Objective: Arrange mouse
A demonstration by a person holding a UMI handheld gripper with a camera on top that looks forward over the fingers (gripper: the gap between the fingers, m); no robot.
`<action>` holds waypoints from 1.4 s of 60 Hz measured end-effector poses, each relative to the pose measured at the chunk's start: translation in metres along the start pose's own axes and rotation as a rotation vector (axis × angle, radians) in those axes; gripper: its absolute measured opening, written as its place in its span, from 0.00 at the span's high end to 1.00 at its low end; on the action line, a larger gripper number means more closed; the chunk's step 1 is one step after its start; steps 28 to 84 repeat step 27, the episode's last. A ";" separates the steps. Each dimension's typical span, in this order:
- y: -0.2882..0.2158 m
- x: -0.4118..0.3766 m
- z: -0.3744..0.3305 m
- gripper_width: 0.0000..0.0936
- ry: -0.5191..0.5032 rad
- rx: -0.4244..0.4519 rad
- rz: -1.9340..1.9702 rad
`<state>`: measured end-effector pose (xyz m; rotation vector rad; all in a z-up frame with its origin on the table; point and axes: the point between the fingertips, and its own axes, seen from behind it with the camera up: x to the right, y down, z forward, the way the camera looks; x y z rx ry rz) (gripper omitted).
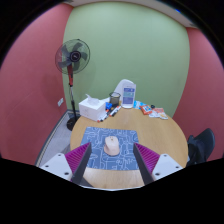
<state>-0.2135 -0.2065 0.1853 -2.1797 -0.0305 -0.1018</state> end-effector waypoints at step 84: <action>0.043 -0.006 -0.132 0.10 0.034 0.033 -0.012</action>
